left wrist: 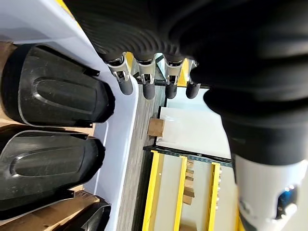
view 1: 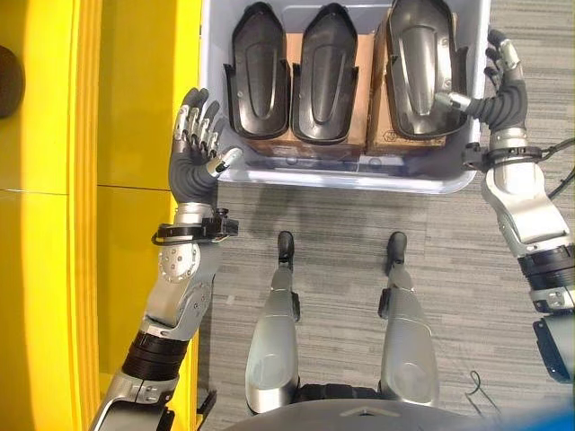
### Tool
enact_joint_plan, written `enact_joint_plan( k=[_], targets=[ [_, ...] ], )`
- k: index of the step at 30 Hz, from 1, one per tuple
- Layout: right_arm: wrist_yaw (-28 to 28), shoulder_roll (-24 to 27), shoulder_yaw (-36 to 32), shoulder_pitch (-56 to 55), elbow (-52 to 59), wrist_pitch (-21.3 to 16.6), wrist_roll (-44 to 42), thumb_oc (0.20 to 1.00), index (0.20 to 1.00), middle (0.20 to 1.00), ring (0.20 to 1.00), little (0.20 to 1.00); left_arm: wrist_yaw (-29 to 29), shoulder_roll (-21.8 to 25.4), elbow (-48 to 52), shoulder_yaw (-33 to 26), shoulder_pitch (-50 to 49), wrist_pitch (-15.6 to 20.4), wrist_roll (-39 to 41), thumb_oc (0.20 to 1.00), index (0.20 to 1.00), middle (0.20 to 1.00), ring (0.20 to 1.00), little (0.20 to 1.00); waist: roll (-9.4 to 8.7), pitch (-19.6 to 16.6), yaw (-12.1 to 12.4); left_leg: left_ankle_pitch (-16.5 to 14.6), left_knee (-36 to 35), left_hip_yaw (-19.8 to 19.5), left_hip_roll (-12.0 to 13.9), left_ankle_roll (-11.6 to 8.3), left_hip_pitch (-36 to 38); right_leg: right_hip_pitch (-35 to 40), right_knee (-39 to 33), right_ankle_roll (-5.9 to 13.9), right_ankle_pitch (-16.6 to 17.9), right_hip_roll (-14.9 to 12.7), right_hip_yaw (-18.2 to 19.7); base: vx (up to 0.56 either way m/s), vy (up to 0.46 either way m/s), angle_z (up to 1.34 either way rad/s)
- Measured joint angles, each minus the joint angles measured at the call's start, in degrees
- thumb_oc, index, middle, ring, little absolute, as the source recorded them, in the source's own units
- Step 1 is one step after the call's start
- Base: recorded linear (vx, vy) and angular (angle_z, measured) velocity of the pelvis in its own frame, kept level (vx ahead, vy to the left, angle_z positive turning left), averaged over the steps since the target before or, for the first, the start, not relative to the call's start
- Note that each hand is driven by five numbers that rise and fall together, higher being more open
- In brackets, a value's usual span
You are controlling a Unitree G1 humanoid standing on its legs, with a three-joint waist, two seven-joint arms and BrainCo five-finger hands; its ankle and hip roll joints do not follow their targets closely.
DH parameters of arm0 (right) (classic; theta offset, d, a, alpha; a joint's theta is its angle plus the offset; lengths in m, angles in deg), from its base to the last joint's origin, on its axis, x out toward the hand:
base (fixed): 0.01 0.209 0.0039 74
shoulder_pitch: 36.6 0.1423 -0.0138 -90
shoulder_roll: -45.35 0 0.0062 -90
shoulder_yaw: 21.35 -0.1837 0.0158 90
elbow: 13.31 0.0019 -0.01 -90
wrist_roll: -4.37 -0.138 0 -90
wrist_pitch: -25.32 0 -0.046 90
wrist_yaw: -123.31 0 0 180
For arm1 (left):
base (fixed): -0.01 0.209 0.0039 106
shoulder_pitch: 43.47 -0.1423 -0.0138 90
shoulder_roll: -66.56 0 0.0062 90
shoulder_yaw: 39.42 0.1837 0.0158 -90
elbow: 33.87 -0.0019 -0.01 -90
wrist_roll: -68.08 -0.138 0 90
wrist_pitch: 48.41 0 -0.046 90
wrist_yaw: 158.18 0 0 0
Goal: Move parts from the plastic box to the shelf.
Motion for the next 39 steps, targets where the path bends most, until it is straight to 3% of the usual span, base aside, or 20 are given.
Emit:
enact_joint_plan(
  k=[8,14,19,39],
  targets=[
    [0.79,0.1,4.64,6.41,-6.22,0.07,0.04,1.0,1.0,1.0,1.0,1.0,0.05,-0.05,-0.08,1.79,-0.29,0.28,0.05,1.0,1.0,1.0,1.0,1.0,-0.1,0.06,0.77,0.24,-0.03,-0.07,-0.05,-0.08,-0.9,-1.09,0.48,0.0,-0.01,-0.08,0.02,0.0,0.0,0.0],
    [1.12,0.13,6.89,13.03,-16.86,0.66,-0.18,1.0,1.0,1.0,1.0,1.0,0.0,-0.08,-0.08,3.19,-0.14,0.52,0.48,1.0,1.0,1.0,1.0,1.0,-0.1,0.06,0.79,0.62,0.01,-0.62,-0.21,0.06,-2.27,-2.28,0.78,-0.03,0.01,-0.16,-0.05,0.0,0.002,0.02],
    [1.47,-0.1,8.41,13.46,-17.89,0.89,-0.2,1.0,1.0,1.0,1.0,1.0,0.04,-0.19,-0.08,3.43,-0.07,0.56,0.5,1.0,1.0,1.0,1.0,1.0,-0.1,0.06,1.53,0.73,0.08,-0.72,-0.32,0.04,-3.19,-3.51,1.34,-0.03,0.01,-0.32,-0.04,0.0,0.0,0.0],
    [1.86,-4.54,10.18,23.65,-40.48,0.27,-3.65,1.0,1.0,1.0,1.0,1.0,0.3,-0.64,-0.09,5.16,0.25,1.25,0.61,1.0,1.0,1.0,1.0,1.0,-0.04,0.02,2.57,2.13,1.18,-1.67,-0.86,0.1,-8.12,-8.93,4.58,-0.22,-0.17,-0.91,-0.16,0.0,0.004,0.02]
  ],
)
